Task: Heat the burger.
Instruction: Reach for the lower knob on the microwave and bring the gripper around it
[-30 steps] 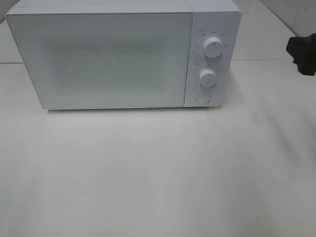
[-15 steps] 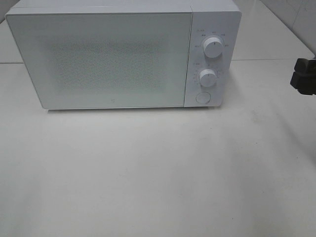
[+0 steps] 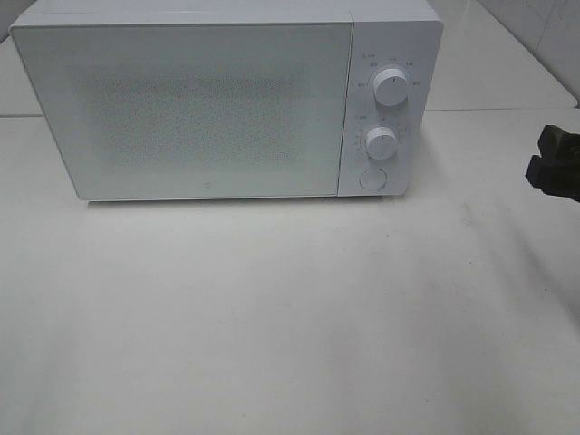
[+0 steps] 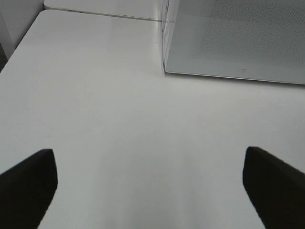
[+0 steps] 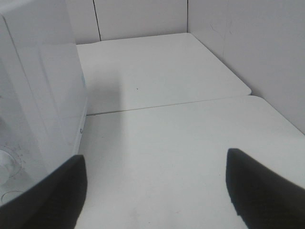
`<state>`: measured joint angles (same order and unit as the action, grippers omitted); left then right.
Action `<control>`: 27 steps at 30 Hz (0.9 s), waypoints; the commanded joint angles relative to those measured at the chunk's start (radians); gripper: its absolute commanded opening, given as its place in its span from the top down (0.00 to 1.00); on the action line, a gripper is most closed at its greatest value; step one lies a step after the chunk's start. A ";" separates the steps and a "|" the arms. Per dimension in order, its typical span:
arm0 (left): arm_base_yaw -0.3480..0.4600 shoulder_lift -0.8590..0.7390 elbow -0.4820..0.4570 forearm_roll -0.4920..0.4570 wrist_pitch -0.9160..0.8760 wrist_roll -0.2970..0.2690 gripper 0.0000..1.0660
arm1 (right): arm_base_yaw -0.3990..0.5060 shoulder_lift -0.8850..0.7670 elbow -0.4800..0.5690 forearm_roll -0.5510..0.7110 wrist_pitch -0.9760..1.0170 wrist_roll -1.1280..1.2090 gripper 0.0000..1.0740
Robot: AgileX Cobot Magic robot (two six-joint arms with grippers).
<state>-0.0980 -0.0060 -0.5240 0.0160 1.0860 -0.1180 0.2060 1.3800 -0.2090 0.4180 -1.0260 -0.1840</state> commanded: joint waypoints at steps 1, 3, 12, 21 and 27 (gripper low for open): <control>0.002 -0.024 0.003 -0.004 -0.014 -0.003 0.08 | 0.083 -0.003 0.003 0.101 -0.058 -0.063 0.29; 0.002 -0.024 0.003 -0.004 -0.014 -0.003 0.08 | 0.103 -0.003 0.003 0.121 -0.065 -0.069 0.29; 0.002 -0.024 0.003 -0.004 -0.014 -0.003 0.08 | 0.295 -0.003 0.002 0.313 -0.142 -0.176 0.29; 0.002 -0.024 0.003 -0.004 -0.014 -0.003 0.08 | 0.431 0.050 0.002 0.409 -0.232 -0.189 0.29; 0.002 -0.024 0.003 -0.004 -0.014 -0.003 0.08 | 0.507 0.158 -0.042 0.465 -0.272 -0.189 0.29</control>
<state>-0.0980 -0.0060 -0.5240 0.0160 1.0860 -0.1180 0.6840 1.5050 -0.2220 0.8600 -1.2080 -0.3630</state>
